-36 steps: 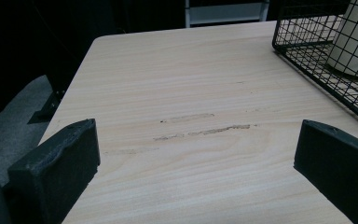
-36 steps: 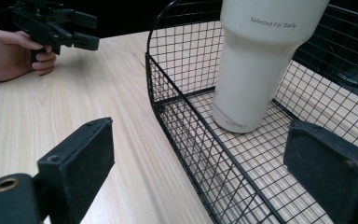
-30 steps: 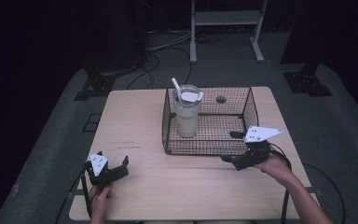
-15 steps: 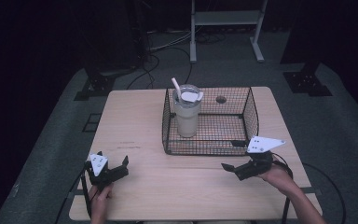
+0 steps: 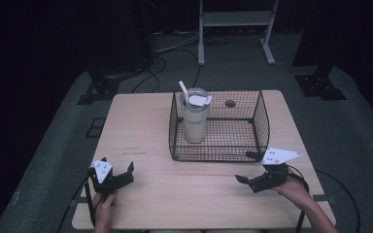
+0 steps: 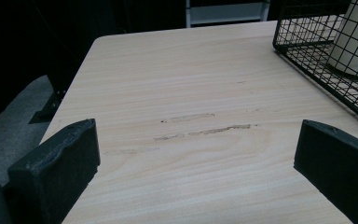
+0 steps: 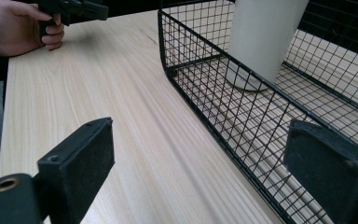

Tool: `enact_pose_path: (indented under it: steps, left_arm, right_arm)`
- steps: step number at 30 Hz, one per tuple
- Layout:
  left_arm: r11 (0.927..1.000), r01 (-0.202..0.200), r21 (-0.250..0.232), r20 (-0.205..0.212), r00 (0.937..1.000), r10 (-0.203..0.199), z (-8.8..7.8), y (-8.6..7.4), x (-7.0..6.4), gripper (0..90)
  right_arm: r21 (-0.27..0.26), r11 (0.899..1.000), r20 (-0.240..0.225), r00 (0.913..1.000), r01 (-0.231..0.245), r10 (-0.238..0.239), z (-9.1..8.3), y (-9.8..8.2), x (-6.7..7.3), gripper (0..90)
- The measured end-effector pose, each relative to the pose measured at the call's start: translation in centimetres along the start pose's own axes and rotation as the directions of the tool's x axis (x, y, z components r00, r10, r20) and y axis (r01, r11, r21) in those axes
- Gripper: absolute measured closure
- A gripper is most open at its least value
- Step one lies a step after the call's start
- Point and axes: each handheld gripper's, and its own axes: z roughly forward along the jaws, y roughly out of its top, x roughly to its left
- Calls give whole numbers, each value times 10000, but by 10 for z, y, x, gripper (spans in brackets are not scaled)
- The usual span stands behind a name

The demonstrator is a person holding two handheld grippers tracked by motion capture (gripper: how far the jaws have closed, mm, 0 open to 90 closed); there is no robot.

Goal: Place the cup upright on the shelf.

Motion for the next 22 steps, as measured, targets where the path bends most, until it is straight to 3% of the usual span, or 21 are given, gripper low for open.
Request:
enact_pose_path:
  steps: [22]
  left_arm:
    - [10000, -13, 27, -29, 10000, 13, 0, 0, -1, 0]
  right_arm:
    - [-34, 9983, 222, 9980, -583, 584, -9, -32, 7, 79]
